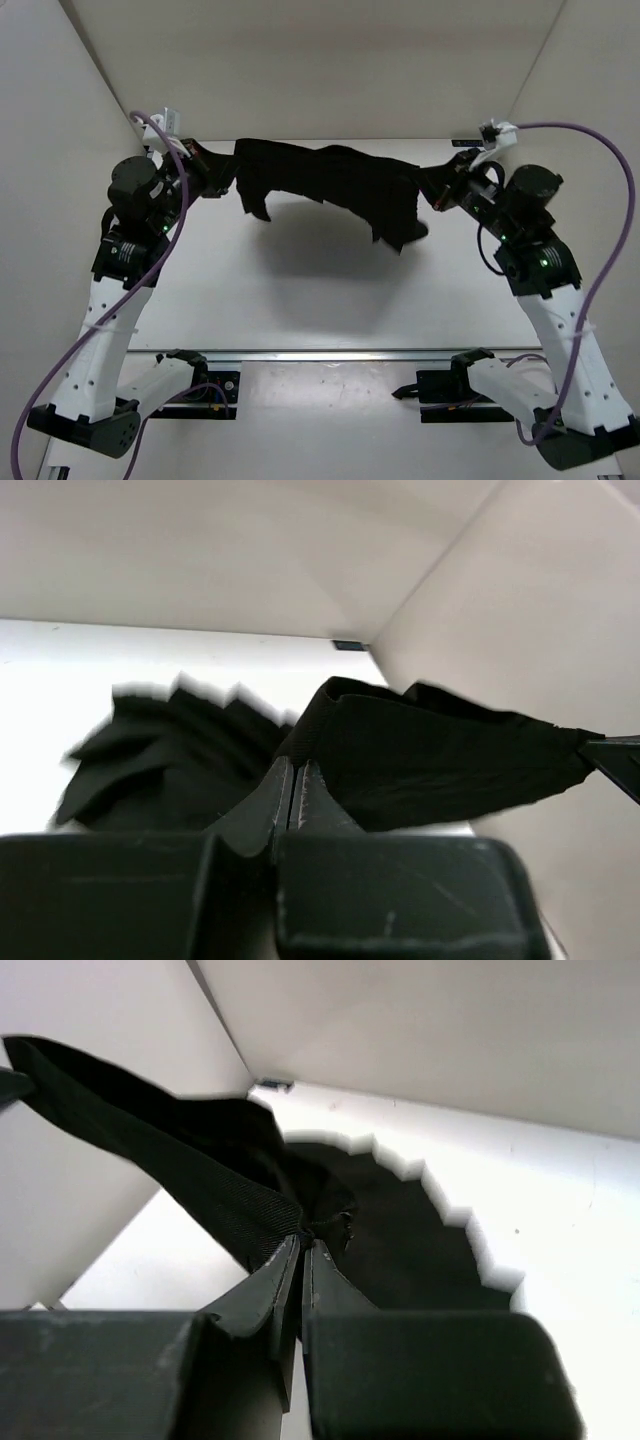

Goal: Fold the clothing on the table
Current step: Flatten the skirt out

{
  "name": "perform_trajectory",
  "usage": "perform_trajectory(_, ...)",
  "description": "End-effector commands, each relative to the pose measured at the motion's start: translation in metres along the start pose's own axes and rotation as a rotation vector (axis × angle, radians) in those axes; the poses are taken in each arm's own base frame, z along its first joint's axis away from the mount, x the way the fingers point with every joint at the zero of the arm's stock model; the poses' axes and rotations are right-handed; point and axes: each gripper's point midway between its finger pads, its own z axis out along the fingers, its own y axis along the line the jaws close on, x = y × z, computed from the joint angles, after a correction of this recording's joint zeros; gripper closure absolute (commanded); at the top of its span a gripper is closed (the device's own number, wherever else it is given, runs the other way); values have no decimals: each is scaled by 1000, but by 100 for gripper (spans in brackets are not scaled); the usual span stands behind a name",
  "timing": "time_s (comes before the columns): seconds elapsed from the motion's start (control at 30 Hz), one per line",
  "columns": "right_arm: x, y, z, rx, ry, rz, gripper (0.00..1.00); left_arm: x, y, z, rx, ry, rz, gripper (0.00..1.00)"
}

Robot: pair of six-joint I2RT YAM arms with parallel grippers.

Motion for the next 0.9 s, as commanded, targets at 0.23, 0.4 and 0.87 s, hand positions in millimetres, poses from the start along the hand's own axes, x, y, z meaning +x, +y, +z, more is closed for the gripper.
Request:
perform_trajectory(0.23,-5,-23,51,-28,31,41,100,4,6,20,36,-5,-31,100)
perform_trajectory(0.4,-15,-39,115,-72,88,22,100,23,43,78,28,81,-49,100)
perform_trajectory(0.87,3,-90,150,0,198,33,100,-8,50,104,100,30,-78,100)
